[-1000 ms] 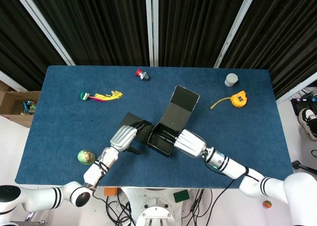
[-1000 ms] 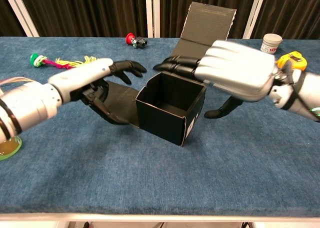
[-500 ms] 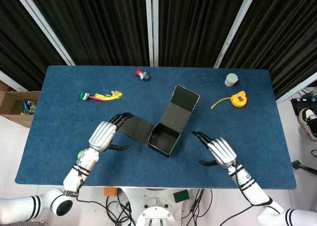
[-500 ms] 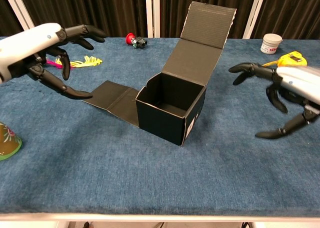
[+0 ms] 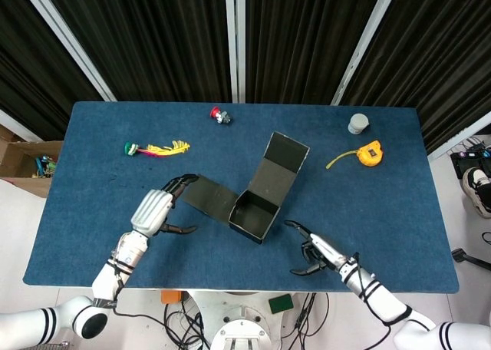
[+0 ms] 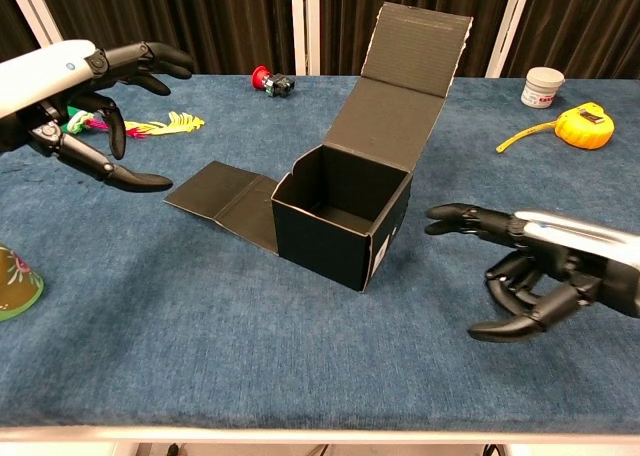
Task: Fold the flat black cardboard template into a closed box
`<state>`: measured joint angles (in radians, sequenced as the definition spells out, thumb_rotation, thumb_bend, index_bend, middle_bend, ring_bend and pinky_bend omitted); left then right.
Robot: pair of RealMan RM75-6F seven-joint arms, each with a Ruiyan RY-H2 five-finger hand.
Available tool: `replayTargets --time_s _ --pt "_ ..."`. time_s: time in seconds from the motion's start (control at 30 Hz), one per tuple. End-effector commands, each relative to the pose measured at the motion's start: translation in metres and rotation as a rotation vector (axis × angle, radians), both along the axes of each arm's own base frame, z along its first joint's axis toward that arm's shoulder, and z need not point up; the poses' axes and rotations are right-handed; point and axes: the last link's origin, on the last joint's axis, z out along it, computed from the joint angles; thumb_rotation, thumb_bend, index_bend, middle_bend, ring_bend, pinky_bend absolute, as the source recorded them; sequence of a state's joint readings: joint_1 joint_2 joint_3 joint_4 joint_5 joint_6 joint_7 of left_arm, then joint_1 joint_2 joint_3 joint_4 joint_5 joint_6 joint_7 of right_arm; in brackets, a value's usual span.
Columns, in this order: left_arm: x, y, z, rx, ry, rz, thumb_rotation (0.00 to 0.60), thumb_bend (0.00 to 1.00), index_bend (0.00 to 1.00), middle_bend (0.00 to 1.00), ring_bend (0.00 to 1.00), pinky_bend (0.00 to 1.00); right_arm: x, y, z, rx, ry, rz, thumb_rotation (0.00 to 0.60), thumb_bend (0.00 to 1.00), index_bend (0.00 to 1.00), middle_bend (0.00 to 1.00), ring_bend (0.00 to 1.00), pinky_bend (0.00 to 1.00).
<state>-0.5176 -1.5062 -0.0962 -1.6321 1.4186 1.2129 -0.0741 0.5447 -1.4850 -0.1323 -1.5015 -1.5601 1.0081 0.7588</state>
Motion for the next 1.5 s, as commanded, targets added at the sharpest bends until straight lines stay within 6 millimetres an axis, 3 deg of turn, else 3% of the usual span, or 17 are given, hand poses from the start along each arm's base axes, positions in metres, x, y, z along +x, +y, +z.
replayTargets --time_s 0.03,0.3,0.53,0.67,0.83,1.2,1.5 --pt "0.0 0.0 0.001 -0.004 -0.008 0.007 0.534 0.0 0.11 0.11 0.14 0.56 0.012 -0.014 -0.007 0.014 -0.018 -0.001 0.6 0.16 0.0 0.05 0.69 1.0" --pt "-0.002 0.001 0.005 0.005 -0.014 0.018 0.522 0.0 0.1 0.1 0.13 0.55 0.039 -0.054 -0.016 0.003 -0.026 -0.002 0.6 0.16 0.0 0.02 0.68 1.0" --pt "-0.002 0.001 0.006 0.001 -0.024 0.022 0.521 0.0 0.09 0.1 0.13 0.54 0.046 -0.083 -0.021 -0.031 0.024 -0.034 0.6 0.16 0.0 0.01 0.66 1.0" --pt "-0.003 0.0 0.009 0.008 -0.035 0.022 0.522 0.0 0.09 0.1 0.13 0.54 0.038 -0.08 -0.014 -0.064 -0.001 -0.101 0.6 0.14 0.0 0.01 0.66 1.0" --pt "-0.006 -0.003 0.011 0.005 -0.055 0.023 0.523 0.0 0.09 0.1 0.13 0.54 0.03 -0.075 -0.013 -0.121 -0.032 -0.227 0.6 0.03 0.0 0.03 0.66 1.0" --pt "-0.004 -0.005 0.014 0.019 -0.08 0.018 0.521 0.0 0.09 0.1 0.13 0.55 0.081 -0.09 -0.049 -0.148 -0.038 -0.243 0.6 0.0 0.0 0.03 0.66 1.0" --pt "-0.005 -0.004 0.014 0.012 -0.108 0.03 0.524 0.0 0.09 0.1 0.13 0.55 0.1 -0.094 -0.07 -0.219 0.002 -0.25 0.6 0.0 0.0 0.09 0.66 1.0"
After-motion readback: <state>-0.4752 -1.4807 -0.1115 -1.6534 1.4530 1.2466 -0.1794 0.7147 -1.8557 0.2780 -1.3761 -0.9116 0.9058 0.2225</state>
